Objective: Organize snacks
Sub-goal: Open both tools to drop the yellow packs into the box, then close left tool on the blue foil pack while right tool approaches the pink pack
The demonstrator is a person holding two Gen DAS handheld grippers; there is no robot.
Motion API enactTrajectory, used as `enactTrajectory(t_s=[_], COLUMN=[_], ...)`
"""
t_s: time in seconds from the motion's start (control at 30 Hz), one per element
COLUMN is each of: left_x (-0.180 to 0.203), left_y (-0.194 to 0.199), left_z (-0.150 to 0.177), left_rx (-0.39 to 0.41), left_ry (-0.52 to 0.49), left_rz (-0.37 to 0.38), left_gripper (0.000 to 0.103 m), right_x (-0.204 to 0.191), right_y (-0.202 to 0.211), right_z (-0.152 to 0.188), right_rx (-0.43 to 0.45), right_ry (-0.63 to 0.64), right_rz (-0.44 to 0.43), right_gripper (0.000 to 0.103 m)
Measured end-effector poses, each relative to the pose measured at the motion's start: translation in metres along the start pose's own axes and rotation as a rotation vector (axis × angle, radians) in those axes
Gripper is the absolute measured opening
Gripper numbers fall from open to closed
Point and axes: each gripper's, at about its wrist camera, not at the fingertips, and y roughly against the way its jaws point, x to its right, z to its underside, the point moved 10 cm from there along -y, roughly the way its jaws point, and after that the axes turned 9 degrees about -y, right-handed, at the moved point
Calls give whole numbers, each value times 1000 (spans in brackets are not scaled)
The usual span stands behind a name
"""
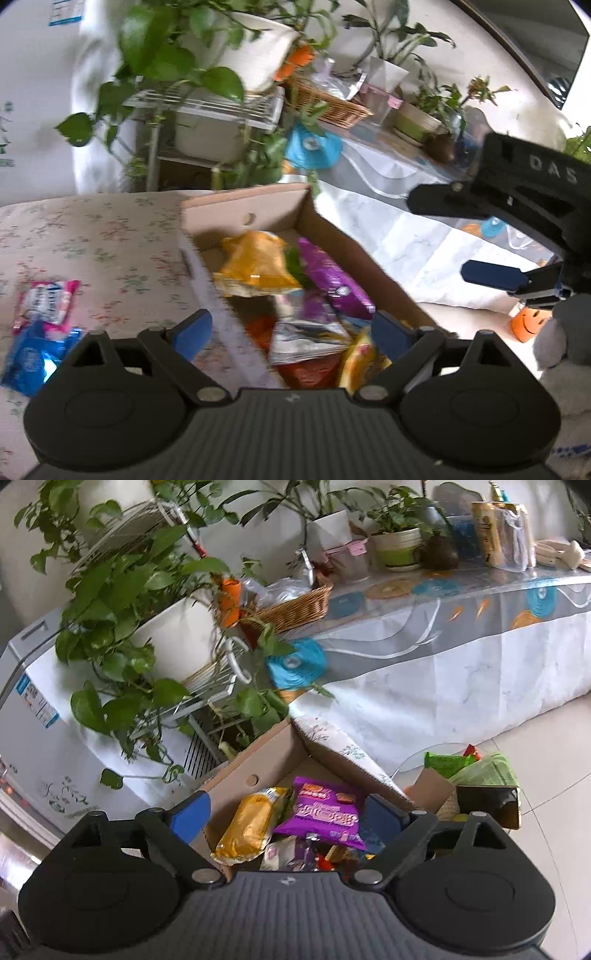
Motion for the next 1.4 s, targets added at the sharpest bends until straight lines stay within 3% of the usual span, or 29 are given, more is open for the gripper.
enactTrajectory(t_s=[0.43,0.77,1.07,1.4], left_x=[-97,-186,-207,-208], left_y=[35,26,-8,21], left_z=[15,27,65,91], left_rx=[-3,-38,-163,-175], left_ry=[59,265,321,261], left_rz=[-121,-311,-374,-327], left_gripper=[94,94,94,96], right_x=[-47,-70,-85,-93], right_y=[-19,-26,-31,-35], right_z=[33,51,64,72], right_rx=[-87,-111,-140,-157], right_ry=[152,214,267,293], right_rz=[-56,-76,-94,-98], right_gripper=[97,97,97,97])
